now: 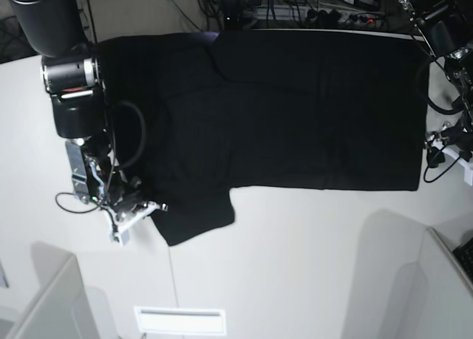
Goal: Fold the T-shirt properly
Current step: 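Move both grippers to the shirt's hem corners and grasp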
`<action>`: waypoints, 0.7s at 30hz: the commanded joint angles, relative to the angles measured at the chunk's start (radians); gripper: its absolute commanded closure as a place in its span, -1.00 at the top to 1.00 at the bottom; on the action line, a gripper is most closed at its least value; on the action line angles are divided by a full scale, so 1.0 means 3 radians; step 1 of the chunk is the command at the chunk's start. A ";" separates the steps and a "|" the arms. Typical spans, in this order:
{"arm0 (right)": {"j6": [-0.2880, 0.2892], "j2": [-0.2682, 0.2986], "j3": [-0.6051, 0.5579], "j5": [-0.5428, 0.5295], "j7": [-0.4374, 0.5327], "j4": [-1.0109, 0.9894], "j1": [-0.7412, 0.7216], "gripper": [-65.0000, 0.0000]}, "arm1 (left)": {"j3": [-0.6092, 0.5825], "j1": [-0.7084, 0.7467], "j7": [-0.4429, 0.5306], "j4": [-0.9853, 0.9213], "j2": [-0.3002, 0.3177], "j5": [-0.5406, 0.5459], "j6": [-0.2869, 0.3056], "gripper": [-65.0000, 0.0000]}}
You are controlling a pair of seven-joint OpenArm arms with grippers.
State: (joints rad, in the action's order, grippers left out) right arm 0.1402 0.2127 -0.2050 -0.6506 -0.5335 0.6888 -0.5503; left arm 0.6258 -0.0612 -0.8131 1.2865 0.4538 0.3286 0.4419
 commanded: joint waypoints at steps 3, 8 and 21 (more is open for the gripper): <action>0.0006 0.0015 0.0021 0.0013 -0.0076 0.0024 -0.0081 -1.00 | -0.0017 -0.0300 0.0094 -0.0271 0.0096 -0.0019 -0.0039 0.62; 0.0006 0.0030 0.0001 0.0013 -0.0076 0.0024 -0.0086 -1.00 | -0.0038 -0.0709 0.0110 -0.0736 0.0096 -0.0019 -0.0039 0.62; 0.0006 0.0035 0.0011 0.0013 -0.0076 0.0024 -0.0086 -1.00 | -0.0529 -0.1297 0.0391 -0.1626 0.0091 0.0002 -0.0039 0.62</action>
State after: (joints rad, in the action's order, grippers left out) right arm 0.1410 0.2146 -0.2031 -0.6540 -0.5453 0.6888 -0.5526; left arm 0.4614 -0.4313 -0.7036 0.7841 0.4545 0.3229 0.4267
